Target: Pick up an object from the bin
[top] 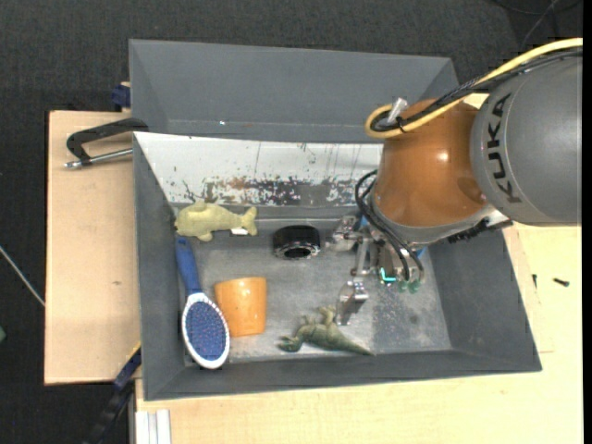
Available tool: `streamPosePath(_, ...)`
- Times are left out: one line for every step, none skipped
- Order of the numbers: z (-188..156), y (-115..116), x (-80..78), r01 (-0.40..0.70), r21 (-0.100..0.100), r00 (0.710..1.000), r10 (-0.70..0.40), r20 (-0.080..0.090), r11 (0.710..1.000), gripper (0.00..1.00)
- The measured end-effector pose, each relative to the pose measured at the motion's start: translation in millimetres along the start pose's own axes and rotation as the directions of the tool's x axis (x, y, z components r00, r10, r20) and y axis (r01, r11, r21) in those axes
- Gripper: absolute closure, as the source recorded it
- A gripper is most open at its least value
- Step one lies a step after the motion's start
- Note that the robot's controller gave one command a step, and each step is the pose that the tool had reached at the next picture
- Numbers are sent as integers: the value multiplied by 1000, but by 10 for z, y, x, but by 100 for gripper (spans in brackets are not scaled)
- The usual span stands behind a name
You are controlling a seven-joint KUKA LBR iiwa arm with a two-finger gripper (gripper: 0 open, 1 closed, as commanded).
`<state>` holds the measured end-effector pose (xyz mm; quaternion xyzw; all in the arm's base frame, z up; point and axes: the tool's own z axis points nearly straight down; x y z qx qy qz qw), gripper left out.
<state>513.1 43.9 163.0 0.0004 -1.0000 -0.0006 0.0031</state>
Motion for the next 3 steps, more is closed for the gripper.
streamPosePath(856, 181, 144, 365, 1, 931, -365, 2, 931, 0)
streamPosePath(842, 181, 134, 364, 2, 931, -364, 5, 931, 100)
streamPosePath(-563, 6, -18, 329, 6, 944, -329, 20, 944, 100)
